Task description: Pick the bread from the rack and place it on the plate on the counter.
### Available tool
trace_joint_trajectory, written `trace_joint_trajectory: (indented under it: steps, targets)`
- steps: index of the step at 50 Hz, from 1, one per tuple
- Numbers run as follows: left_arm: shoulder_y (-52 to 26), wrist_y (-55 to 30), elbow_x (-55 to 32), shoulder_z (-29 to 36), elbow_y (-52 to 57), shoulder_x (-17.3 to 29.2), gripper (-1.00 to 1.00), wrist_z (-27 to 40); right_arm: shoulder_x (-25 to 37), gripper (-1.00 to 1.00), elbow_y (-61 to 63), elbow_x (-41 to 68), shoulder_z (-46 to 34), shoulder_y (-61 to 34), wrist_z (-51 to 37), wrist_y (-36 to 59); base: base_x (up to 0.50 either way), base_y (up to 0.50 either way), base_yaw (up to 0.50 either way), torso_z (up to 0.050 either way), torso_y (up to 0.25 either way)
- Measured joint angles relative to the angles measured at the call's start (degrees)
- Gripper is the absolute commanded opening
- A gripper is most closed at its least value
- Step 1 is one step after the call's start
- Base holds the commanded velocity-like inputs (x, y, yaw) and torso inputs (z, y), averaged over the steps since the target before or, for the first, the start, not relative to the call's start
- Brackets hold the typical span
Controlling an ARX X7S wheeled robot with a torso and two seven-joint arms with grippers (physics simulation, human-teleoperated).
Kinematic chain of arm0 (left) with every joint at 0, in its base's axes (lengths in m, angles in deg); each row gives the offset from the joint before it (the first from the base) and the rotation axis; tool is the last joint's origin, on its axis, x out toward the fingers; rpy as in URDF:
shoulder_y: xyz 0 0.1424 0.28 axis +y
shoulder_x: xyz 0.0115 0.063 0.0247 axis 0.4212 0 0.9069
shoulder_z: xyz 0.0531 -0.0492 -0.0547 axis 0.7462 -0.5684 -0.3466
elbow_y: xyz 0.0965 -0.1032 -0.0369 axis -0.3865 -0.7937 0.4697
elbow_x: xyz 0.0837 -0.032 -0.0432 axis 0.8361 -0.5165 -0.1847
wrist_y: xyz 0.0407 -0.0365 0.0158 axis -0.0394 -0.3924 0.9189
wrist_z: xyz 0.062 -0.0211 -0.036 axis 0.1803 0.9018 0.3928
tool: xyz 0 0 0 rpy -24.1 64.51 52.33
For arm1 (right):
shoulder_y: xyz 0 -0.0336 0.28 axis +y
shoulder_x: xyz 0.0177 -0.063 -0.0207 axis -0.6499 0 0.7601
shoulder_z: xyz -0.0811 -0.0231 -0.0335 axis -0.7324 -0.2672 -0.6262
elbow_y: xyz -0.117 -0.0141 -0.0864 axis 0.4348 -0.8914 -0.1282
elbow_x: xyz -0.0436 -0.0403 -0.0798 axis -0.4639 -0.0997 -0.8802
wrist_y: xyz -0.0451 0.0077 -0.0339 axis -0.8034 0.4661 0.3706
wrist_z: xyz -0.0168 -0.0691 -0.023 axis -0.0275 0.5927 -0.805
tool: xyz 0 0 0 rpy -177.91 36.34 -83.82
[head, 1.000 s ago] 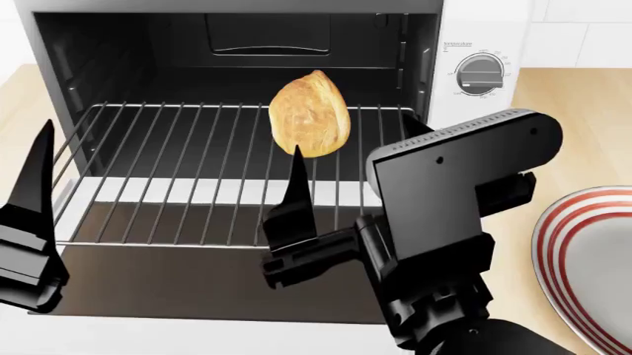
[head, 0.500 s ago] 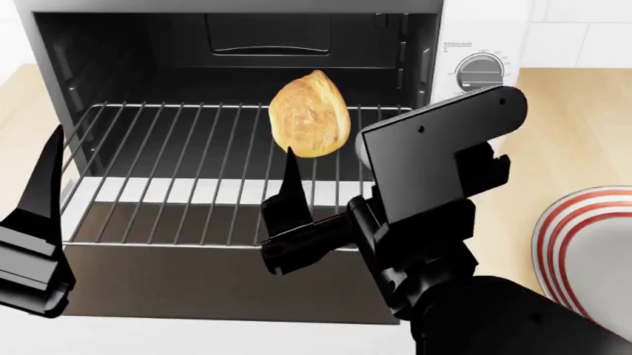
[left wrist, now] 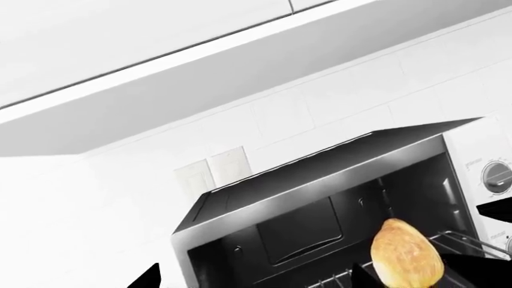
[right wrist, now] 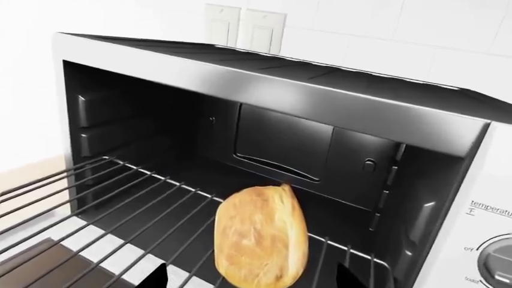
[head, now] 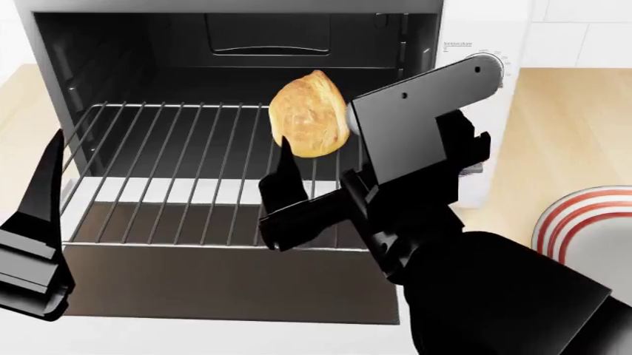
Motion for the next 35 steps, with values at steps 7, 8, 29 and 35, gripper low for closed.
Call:
trace_joint_trajectory:
  steps: [7,8,29,35]
  targets:
    - [0.17,0.28,-0.07,0.09,0.02,0.36,1.0,0.09,-0.65,1.0,-2.4,-0.58,-0.9,-1.43,1.4,0.15,0.0,0.0,0.0,0.0,0.0]
    - [0.16,0.3,-0.1,0.13,0.02,0.4,1.0,0.13,-0.7,1.0,-2.69,-0.66,-1.01,-1.56,1.57,0.14,0.0,0.0,0.0,0.0,0.0]
    - [-0.97,0.27,-0.88,1.22,-0.1,0.67,1.0,1.07,-1.85,1.0,-8.25,-2.23,-2.82,-3.62,4.72,-0.46,0.0,0.0,0.0,0.0,0.0]
    - [-1.3,0.31,-1.23,1.44,-0.09,0.8,1.0,1.38,-2.18,1.0,-9.9,-2.74,-3.3,-4.16,5.54,-0.72,0.0,0.0,0.0,0.0,0.0]
